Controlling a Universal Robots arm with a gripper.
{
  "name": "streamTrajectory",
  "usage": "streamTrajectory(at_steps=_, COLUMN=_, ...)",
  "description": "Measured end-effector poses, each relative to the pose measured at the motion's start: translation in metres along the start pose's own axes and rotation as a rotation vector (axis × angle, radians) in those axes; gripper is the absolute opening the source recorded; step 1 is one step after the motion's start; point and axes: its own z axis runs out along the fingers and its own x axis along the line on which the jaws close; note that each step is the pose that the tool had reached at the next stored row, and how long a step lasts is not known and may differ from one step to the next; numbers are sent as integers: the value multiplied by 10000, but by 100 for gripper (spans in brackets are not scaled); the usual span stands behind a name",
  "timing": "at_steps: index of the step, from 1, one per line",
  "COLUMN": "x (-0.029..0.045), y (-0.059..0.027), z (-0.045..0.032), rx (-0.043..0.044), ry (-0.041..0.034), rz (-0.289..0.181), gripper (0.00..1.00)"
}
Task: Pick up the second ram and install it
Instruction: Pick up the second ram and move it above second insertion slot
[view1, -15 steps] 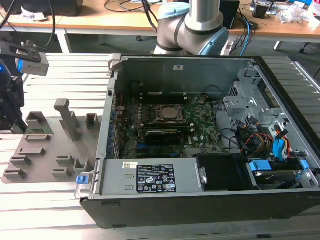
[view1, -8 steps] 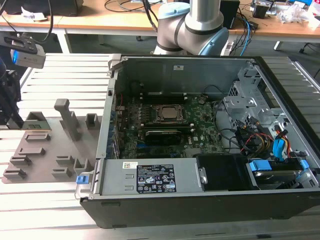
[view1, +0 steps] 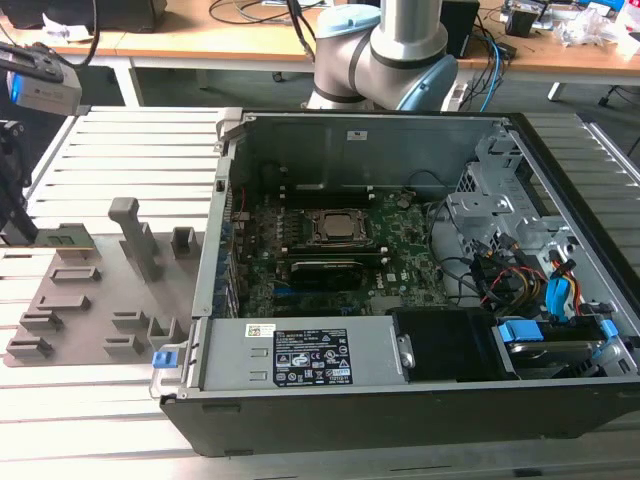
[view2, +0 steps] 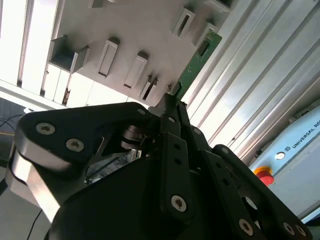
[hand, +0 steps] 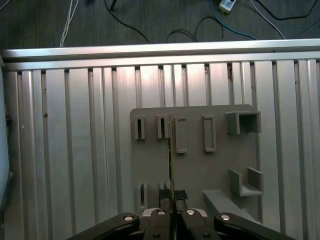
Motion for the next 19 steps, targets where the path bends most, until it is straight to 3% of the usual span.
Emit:
streamTrajectory(at_steps=3, x=-2, y=3, z=-106, rx=1, ry=0, rz=0, gripper=14)
streamTrajectory(at_steps=6, x=-4, y=9, z=-303, rx=2, ry=0, rz=0, gripper=14)
streamTrajectory(at_steps=9, x=-6, y=13, z=-448, rx=2, ry=-1, rz=0, gripper=14)
streamTrajectory(at_steps=16, x=-6, y=13, z=-461, rx=2, ry=0, rz=-1, gripper=14)
streamTrajectory(at_steps=19, x=-8, y=-35, z=-462, rx=2, ry=0, rz=-1, gripper=14)
